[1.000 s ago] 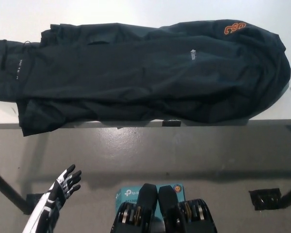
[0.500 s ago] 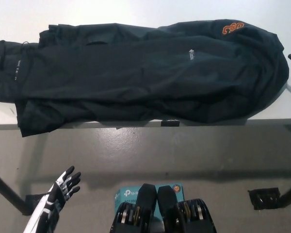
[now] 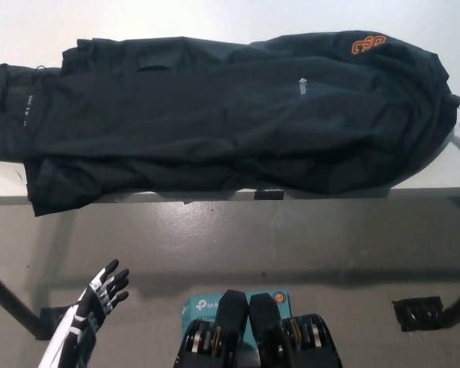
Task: The robot grabs the right edges of the black jacket on the table, and folds it in half
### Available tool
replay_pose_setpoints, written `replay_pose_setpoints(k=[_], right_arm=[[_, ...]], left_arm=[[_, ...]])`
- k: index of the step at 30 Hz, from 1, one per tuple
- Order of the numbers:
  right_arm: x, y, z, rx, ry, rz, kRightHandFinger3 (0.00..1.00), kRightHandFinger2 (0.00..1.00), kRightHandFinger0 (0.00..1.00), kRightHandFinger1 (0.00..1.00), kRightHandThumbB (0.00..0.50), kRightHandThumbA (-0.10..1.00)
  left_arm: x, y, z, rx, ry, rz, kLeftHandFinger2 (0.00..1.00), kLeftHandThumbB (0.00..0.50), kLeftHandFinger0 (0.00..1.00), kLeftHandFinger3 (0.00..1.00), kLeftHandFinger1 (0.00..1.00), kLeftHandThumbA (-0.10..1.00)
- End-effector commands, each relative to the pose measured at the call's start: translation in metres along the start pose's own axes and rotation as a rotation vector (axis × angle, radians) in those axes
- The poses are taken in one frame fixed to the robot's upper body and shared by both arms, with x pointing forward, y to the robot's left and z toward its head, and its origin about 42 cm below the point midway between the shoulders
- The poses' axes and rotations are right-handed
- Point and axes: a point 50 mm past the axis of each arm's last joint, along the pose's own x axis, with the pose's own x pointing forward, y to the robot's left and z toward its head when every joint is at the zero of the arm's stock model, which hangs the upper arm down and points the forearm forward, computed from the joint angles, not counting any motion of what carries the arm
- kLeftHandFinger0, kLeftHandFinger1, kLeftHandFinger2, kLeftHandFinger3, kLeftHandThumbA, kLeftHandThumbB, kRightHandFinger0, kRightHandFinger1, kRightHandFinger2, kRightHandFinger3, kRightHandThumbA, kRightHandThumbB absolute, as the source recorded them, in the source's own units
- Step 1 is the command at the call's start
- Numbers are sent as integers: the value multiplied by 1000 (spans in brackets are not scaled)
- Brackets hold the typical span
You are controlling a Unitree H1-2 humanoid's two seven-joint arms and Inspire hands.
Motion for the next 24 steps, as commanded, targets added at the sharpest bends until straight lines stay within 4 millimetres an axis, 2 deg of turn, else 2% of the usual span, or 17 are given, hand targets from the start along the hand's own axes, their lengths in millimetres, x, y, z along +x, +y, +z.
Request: replay_pose_setpoints(k=[1, 5, 8, 10, 13, 15, 17, 18, 24], right_arm=[[10, 22, 45, 10, -137, 73, 1000, 1000, 1000, 1000, 335, 1000], [15, 24, 32, 72, -89, 81, 1000, 1000, 1000, 1000, 351, 1000], [16, 24, 31, 77, -89, 82, 1000, 1000, 1000, 1000, 352, 1000], [20, 31, 19, 166, -60, 104, 1000, 1000, 1000, 1000, 374, 1000], [20, 31, 19, 168, -61, 105, 1000, 1000, 1000, 1000, 376, 1000], [23, 47, 14, 227, -44, 163, 1000, 1000, 1000, 1000, 387, 1000], [23, 49, 13, 243, -40, 172, 1000, 1000, 1000, 1000, 389, 1000], [25, 57, 8, 256, -26, 182, 1000, 1000, 1000, 1000, 403, 1000], [26, 65, 3, 323, -4, 201, 1000, 1000, 1000, 1000, 398, 1000]], left_arm=[[4, 3, 13, 16, -68, 16, 1000, 403, 1000, 1000, 1000, 1000], [5, 4, 15, 8, -81, 14, 1000, 393, 1000, 1000, 1000, 1000], [5, 4, 15, 7, -80, 14, 1000, 393, 1000, 1000, 1000, 1000], [5, 5, 15, 7, -75, 19, 1000, 400, 1000, 1000, 1000, 1000], [5, 5, 15, 7, -75, 19, 1000, 400, 1000, 1000, 1000, 1000], [6, 6, 16, 27, -88, 26, 1000, 383, 1000, 1000, 1000, 1000], [6, 6, 15, 24, -86, 26, 1000, 383, 1000, 1000, 1000, 1000], [4, 6, 14, 25, -89, 27, 1000, 381, 1000, 1000, 1000, 1000], [6, 6, 16, 23, -90, 25, 1000, 380, 1000, 1000, 1000, 1000]])
